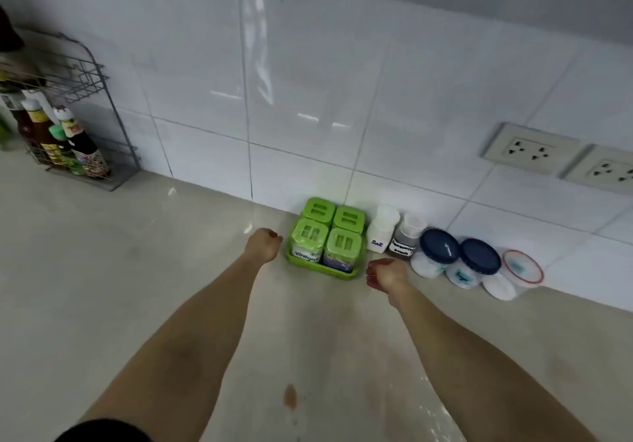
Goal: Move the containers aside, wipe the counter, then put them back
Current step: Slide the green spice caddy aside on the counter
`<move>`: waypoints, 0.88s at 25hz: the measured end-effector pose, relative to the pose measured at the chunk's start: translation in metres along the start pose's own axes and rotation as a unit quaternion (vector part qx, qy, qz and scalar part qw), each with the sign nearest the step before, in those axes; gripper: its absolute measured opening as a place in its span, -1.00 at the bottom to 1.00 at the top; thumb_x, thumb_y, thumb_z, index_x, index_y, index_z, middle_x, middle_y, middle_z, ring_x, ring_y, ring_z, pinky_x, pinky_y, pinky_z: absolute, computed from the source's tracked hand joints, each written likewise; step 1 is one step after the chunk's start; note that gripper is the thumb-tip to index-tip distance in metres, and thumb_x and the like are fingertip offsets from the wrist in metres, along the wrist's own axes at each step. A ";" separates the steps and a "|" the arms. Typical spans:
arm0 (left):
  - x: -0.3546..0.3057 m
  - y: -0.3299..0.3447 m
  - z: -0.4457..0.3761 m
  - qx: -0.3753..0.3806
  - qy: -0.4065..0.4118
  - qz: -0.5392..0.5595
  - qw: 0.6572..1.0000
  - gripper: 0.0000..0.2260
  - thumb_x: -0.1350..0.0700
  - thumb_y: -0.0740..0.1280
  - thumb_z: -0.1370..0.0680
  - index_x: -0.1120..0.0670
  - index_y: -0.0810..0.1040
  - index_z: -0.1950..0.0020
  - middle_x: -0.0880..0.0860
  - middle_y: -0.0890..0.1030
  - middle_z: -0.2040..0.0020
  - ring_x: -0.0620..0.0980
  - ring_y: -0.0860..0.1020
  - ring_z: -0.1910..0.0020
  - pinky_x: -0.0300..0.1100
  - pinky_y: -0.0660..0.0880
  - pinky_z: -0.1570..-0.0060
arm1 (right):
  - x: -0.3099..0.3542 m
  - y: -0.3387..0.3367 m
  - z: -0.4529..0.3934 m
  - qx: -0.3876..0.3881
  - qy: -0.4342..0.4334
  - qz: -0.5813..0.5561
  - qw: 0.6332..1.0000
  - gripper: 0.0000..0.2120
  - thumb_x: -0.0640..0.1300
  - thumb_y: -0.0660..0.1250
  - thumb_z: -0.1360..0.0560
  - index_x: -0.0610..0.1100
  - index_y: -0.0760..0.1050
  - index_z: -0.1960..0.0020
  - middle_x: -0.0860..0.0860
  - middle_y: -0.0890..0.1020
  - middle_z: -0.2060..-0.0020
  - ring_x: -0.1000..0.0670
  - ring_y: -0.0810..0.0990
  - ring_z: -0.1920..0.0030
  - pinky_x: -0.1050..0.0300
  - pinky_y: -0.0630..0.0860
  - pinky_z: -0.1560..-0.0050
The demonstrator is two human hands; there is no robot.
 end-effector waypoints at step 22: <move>0.023 -0.042 -0.074 0.033 -0.049 0.110 0.992 -0.64 0.47 0.09 -0.50 0.30 0.55 -0.17 0.20 0.60 0.19 0.07 0.50 0.34 -0.30 0.55 0.43 | 0.026 0.091 -0.024 0.055 0.001 -0.109 0.993 -0.80 -0.58 0.21 -0.45 -0.34 0.50 0.12 -0.14 0.55 0.29 -0.08 0.53 0.30 0.26 0.58 0.45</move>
Point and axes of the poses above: each hand's wrist, its own z-axis away from the middle knuckle, its own y-axis out of the palm, x = y × z, the point moved 7 cm from there along -z, towards the middle knuckle
